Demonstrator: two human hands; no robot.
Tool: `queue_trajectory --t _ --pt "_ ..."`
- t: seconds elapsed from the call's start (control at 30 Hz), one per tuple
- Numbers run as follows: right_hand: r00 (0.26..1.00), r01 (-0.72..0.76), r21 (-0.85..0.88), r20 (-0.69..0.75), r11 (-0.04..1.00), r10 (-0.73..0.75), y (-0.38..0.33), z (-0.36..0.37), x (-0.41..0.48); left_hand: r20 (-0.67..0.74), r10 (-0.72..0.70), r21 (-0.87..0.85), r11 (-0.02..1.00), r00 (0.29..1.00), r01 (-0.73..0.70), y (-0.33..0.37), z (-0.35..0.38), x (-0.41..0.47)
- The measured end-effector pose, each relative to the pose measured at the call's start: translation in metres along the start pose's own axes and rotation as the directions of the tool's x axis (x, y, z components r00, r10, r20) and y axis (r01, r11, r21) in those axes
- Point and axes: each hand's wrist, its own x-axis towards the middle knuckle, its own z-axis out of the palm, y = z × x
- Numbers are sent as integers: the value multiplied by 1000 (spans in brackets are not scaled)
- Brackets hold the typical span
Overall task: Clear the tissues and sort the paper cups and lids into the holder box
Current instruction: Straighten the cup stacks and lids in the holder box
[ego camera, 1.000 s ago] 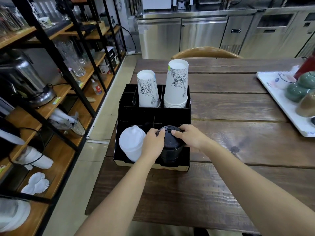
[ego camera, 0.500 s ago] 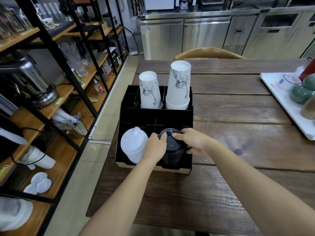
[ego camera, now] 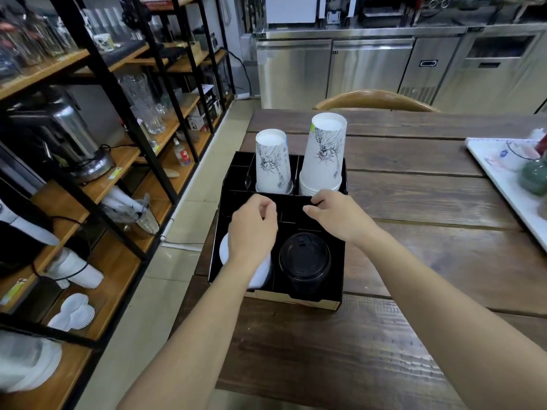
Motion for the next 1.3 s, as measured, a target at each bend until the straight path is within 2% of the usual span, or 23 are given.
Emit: queue_trajectory --t 0.1,0.23,0.37,0.47,0.7,0.87,1.0,1.1,1.3 --pt "994 105 22 6 994 -105 -22 11 -4 -87 -32 -19 999 996 30 -16 -18 13" --pt "978 175 13 112 985 -175 -40 35 -5 -66 -191 -2 982 979 191 -45 -33 15" --pt "959 154 -78 251 985 -130 -47 64 0 -7 -282 -12 959 959 282 -66 -33 3" --pt "943 165 -171 315 971 -105 -47 78 7 36 -310 53 950 950 308 -76 -30 -3" --pt "935 203 -313 344 928 -89 -44 89 18 92 -399 137 913 913 385 -89 -25 -8" --pt "918 205 -346 393 916 -57 -42 87 25 135 -380 37 925 915 379 -90 -20 -8" --pt "920 258 -511 390 820 -47 -45 81 26 119 -345 -29 936 931 351 -91 -17 -6" --pt "913 248 -507 406 825 -26 -45 78 31 121 -338 -87 933 933 349 -92 -16 -4" --pt "927 254 -518 371 817 -52 -40 90 39 94 -386 -60 918 917 393 -94 -13 2"
